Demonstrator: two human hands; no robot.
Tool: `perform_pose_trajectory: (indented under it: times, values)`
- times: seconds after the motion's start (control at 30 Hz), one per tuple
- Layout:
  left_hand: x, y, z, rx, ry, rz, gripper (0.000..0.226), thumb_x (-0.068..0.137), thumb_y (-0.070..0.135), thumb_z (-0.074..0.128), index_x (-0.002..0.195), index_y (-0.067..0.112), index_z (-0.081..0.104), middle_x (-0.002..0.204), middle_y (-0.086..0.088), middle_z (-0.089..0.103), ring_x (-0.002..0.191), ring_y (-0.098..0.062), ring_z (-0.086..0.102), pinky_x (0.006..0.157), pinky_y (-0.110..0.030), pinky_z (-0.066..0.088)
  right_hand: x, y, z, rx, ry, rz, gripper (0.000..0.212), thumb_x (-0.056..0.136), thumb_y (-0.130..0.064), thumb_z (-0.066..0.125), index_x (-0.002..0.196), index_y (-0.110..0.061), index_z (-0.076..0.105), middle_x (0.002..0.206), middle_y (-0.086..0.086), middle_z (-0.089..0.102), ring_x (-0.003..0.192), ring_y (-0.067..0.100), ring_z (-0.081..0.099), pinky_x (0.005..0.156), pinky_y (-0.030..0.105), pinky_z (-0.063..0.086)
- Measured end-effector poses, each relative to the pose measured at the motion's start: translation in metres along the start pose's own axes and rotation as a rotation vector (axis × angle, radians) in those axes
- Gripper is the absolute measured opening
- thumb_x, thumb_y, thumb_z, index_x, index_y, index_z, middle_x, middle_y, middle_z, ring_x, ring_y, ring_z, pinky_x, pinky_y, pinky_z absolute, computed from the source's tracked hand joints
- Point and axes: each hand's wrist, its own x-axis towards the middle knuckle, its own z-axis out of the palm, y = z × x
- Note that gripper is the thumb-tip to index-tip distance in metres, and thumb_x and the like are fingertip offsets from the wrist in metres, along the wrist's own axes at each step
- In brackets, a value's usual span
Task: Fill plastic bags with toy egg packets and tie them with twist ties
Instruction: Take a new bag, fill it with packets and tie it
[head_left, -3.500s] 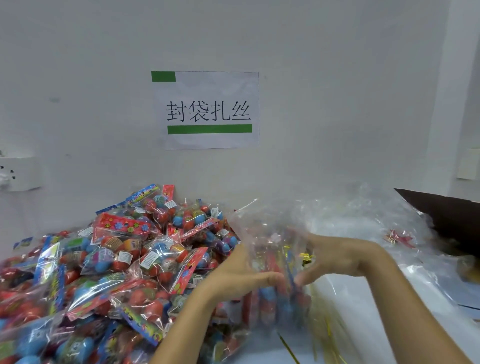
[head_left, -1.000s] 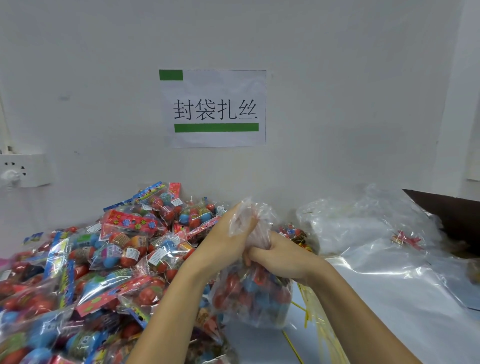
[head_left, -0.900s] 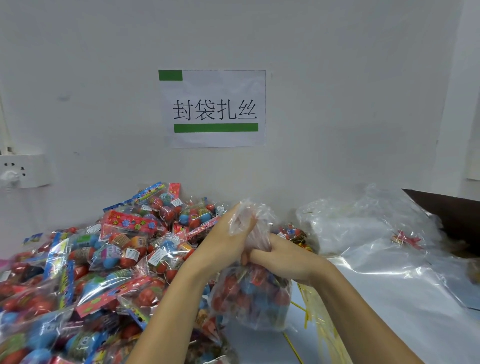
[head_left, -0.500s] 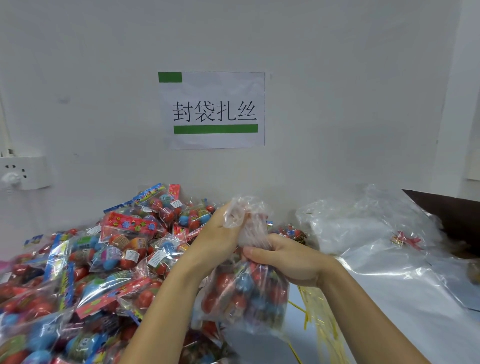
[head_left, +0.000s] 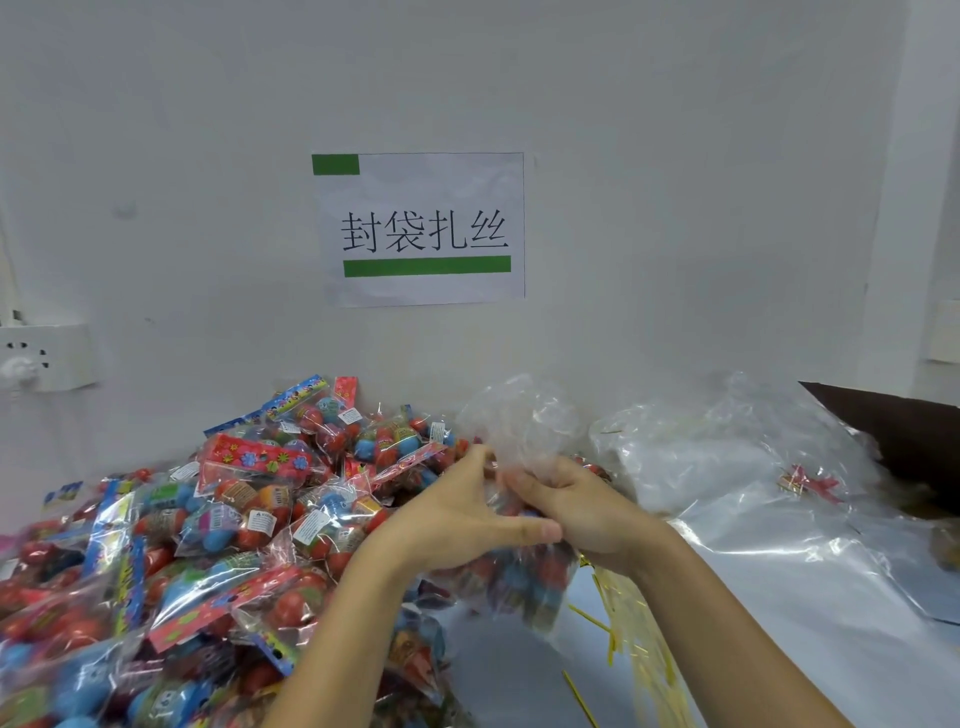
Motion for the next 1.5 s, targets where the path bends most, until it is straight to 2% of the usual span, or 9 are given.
perform_pose_trajectory:
  times: [0.2,0.33,0.6,0.8,1.13,1.2,1.3,1.4,1.5]
  values:
    - [-0.003,-0.016,-0.013,-0.210,0.179,-0.020,0.118,0.032,0.079,0.083,0.135,0.050,0.035,0.117,0.034,0.042,0.103,0.011,0.049,0.075,-0.017,0.041,0.002,-0.014,-0.009,0.167,0.302,0.084,0.038,0.106,-0.029,0.047,0.112,0.006,0.060,0.084,0.014,0.063,0.075,0.027,0.063,0.071,0.039,0.052]
    - [0.003,-0.014,0.006,-0.609,0.313,0.025,0.106,0.040,0.069,0.090,0.133,0.051,0.042,0.123,0.007,0.064,0.104,-0.014,0.069,0.083,-0.033,0.053,0.003,-0.023,-0.018,0.297,0.399,0.102,0.029,0.107,-0.029,0.047,0.099,-0.006,0.063,0.078,0.007,0.070,0.065,0.019,0.069,0.061,0.034,0.059]
    - [0.013,0.002,0.041,-1.241,0.179,0.053,0.068,0.087,0.047,0.069,0.142,0.012,0.050,0.133,-0.018,0.063,0.122,-0.037,0.061,0.104,-0.053,0.048,0.005,-0.037,-0.007,0.257,0.411,0.109,0.035,0.107,-0.028,0.047,0.116,0.002,0.063,0.113,0.028,0.070,0.099,0.038,0.071,0.094,0.056,0.055]
    - [0.006,0.003,0.029,-1.393,-0.035,-0.168,0.061,0.093,0.052,0.055,0.131,0.006,0.064,0.131,-0.020,0.063,0.117,-0.037,0.062,0.101,-0.046,0.049,0.001,-0.038,-0.006,0.047,0.379,0.023,0.033,0.107,-0.030,0.045,0.097,-0.009,0.068,0.096,0.023,0.070,0.088,0.036,0.069,0.082,0.048,0.054]
    - [-0.008,-0.003,0.024,-1.386,-0.107,-0.466,0.040,0.068,0.028,0.085,0.075,-0.009,0.071,0.070,-0.016,0.065,0.057,-0.030,0.065,0.053,-0.030,0.058,-0.006,-0.038,-0.010,-0.202,0.311,-0.115,0.039,0.105,-0.042,0.041,0.083,-0.021,0.065,0.064,-0.003,0.068,0.063,0.014,0.068,0.059,0.026,0.055]
    - [-0.009,0.001,0.018,-1.329,-0.186,-0.449,0.056,0.048,0.034,0.098,0.080,-0.005,0.074,0.075,-0.019,0.069,0.068,-0.031,0.067,0.066,-0.034,0.058,-0.006,-0.039,-0.011,-0.230,0.310,-0.107,0.043,0.106,-0.043,0.040,0.087,-0.014,0.066,0.075,0.017,0.070,0.070,0.034,0.069,0.064,0.038,0.057]
    - [-0.007,0.008,0.009,-0.972,-0.040,-0.369,0.047,0.081,0.052,0.070,0.099,0.009,0.077,0.094,-0.014,0.075,0.085,-0.030,0.073,0.075,-0.037,0.059,-0.004,-0.038,-0.013,-0.282,0.336,-0.092,0.047,0.106,-0.042,0.038,0.089,-0.009,0.067,0.078,0.031,0.064,0.067,0.042,0.062,0.058,0.035,0.053]
    - [-0.003,0.004,-0.007,-0.502,0.246,-0.248,0.053,0.087,0.063,0.060,0.119,0.022,0.068,0.112,0.004,0.069,0.106,-0.018,0.066,0.090,-0.041,0.055,0.002,-0.030,-0.015,-0.376,0.354,-0.033,0.038,0.108,-0.035,0.038,0.092,-0.013,0.065,0.048,0.005,0.052,0.046,0.011,0.051,0.046,0.017,0.039]
    - [-0.013,0.010,-0.024,-0.315,0.075,0.008,0.073,0.061,0.079,0.071,0.126,0.051,0.054,0.126,0.027,0.058,0.110,0.007,0.059,0.091,-0.026,0.053,0.008,-0.023,-0.015,-0.420,0.418,-0.006,0.025,0.108,-0.026,0.038,0.100,-0.018,0.060,0.037,-0.011,0.048,0.039,0.000,0.048,0.043,0.012,0.036]
